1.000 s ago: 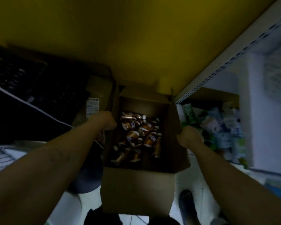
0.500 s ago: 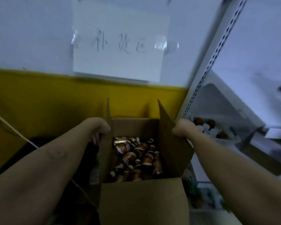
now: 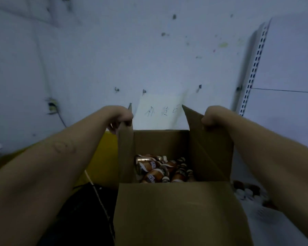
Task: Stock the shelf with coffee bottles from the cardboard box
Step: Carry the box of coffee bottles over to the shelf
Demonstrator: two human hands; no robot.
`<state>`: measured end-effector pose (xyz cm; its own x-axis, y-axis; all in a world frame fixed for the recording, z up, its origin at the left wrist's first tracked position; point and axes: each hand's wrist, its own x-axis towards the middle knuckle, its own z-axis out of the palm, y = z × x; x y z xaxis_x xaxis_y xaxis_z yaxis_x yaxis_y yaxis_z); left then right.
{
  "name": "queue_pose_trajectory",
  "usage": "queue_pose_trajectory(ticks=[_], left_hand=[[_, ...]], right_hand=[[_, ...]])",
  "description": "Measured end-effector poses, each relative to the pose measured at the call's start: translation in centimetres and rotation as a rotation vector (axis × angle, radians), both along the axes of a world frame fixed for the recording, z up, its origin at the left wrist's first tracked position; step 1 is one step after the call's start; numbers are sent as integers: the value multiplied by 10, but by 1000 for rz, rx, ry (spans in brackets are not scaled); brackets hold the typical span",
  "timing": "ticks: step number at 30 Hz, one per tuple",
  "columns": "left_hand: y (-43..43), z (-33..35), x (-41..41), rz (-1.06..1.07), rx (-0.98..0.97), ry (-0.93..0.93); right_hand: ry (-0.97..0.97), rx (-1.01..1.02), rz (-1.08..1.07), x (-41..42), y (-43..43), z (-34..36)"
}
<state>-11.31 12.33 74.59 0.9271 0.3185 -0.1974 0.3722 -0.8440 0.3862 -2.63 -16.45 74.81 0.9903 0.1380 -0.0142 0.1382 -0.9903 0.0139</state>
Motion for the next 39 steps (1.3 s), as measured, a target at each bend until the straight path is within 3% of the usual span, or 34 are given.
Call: queue_pose_trajectory(ticks=[12,18,23,27,34,39], left_hand=[[45,166,-222,270,13,-366],[80,205,-358,416,51,-521],[103,209,-455,529,114,-485],[109,200,-532,676,140,-408],[77,171,-656,959,254,-221],[29,125,-753,1196,172,-144]], right_hand=[[-243,14,265,-149,63,163],[-378,74,362,-246,122,212],[-393,79,472,-305,172,214],[-289,80,603,-348,202,197],[-98,134,892,-432,237,174],[-6,70,1117,-488,257,133]])
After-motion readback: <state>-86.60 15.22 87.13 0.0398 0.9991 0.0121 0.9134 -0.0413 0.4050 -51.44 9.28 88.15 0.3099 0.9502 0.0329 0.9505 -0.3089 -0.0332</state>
